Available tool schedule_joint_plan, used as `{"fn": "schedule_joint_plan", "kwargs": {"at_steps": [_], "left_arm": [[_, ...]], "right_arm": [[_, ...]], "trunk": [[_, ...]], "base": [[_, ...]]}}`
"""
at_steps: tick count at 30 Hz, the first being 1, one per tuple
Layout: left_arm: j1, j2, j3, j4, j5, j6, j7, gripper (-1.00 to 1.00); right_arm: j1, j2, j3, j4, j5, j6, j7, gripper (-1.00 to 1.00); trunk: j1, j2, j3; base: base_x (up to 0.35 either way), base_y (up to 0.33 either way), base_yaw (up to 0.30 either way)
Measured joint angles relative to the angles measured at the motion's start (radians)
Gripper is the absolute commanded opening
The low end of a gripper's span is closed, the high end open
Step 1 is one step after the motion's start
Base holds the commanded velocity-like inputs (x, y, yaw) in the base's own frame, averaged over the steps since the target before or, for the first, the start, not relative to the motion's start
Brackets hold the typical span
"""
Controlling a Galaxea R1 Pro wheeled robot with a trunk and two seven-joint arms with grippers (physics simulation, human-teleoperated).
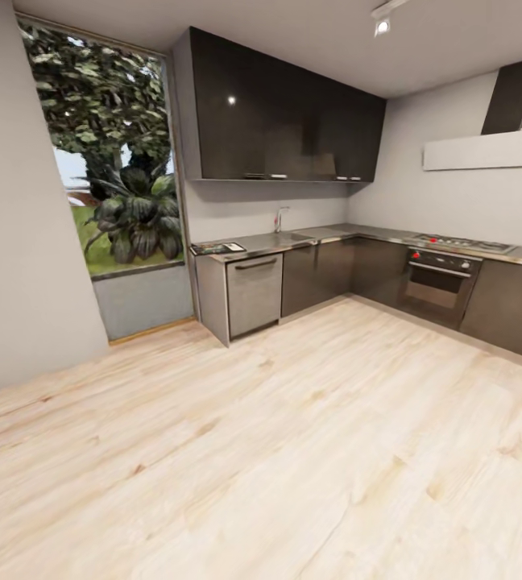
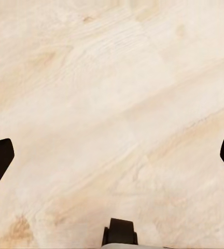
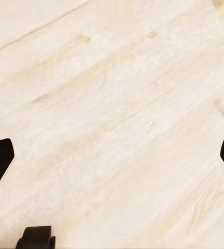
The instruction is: Pick up the poster from the kitchen countertop and hang it on one of the wall nails in the kitchen.
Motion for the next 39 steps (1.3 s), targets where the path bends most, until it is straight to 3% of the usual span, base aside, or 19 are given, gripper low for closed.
{"fn": "schedule_joint_plan", "kwargs": {"at_steps": [39], "left_arm": [[0.0, 0.0, 0.006, 0.0, 0.0, 0.0, 0.0, 1.0]], "right_arm": [[0.0, -0.002, -0.001, 0.002, -0.001, 0.0, 0.0, 1.0]], "trunk": [[0.0, 0.0, 0.0]], "base": [[0.341, 0.022, 0.0]]}}
